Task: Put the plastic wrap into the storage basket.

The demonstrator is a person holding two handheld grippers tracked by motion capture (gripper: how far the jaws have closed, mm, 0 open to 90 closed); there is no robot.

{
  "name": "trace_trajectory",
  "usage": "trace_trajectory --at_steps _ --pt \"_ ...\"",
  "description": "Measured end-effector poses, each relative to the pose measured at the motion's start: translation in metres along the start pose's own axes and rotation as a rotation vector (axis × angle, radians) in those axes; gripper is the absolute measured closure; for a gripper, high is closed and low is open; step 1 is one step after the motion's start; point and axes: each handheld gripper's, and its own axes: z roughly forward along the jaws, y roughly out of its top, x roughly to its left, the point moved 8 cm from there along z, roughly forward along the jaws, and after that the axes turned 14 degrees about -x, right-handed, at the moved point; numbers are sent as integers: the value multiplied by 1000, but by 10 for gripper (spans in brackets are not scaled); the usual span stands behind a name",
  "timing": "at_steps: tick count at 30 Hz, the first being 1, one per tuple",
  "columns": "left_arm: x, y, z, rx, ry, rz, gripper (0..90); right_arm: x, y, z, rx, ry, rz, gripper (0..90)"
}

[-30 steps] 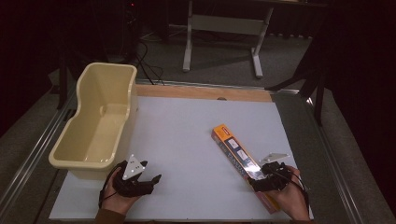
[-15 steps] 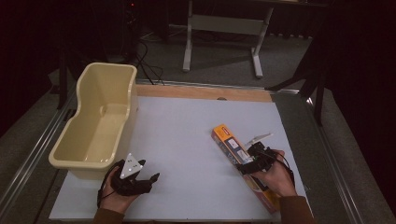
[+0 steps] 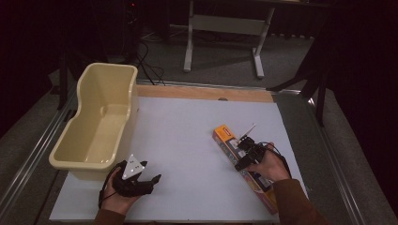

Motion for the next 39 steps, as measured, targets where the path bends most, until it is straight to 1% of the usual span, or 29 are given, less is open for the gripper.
trace_trajectory --at_steps 2,3,4,5,6,7,10,13,15,18,20,21,22,24,26,28,31,32,33,36,37,39 --pt "0 0 0 0 0 -1 303 0 0 3 10 8 7 295" --pt "0 0 0 -1 1 -2 303 1 1 3 11 25 21 340" --pt "1 0 0 -1 0 -3 303 2 2 3 15 32 23 350" --pt "1 0 0 -1 -1 -5 303 2 2 3 22 26 25 361" --pt "1 0 0 0 -2 -8 303 2 2 2 27 19 35 377" --pt "1 0 0 -1 -3 -10 303 2 3 1 41 1 56 385" --pt "0 0 0 -4 -8 -15 303 2 3 1 61 -18 51 391" --pt "-1 -1 1 0 -13 -17 303 2 3 1 58 -14 60 394" --pt "-1 -1 1 2 -14 -15 303 2 3 0 50 6 83 396" --pt "-1 -1 1 2 -14 -17 303 2 2 -2 43 53 131 396" --pt "0 -2 2 2 -9 -25 303 4 1 -4 48 104 162 396" --pt "0 -2 2 1 -6 -27 302 5 1 -4 42 121 170 397" --pt "0 -2 1 0 -5 -29 302 6 1 -4 39 128 176 397" --pt "1 -2 1 1 -4 -28 302 7 1 -5 31 127 174 397" --pt "0 -2 1 -2 -3 -29 295 8 2 -6 21 134 182 397" --pt "0 -1 1 -8 -2 -26 285 10 6 -9 -4 148 196 397" --pt "0 0 1 -13 4 -24 268 14 13 -16 -53 181 221 397" --pt "0 0 1 -13 4 -24 265 14 13 -16 -53 181 221 397" --pt "0 0 1 -19 5 -24 264 18 20 -23 -83 199 227 396" --pt "1 3 -1 -38 14 -20 264 23 27 -30 -111 215 226 396" --pt "1 3 -1 -38 14 -20 264 23 27 -30 -111 215 226 396" --pt "1 4 -2 -55 23 -18 264 28 35 -38 -144 244 235 396"
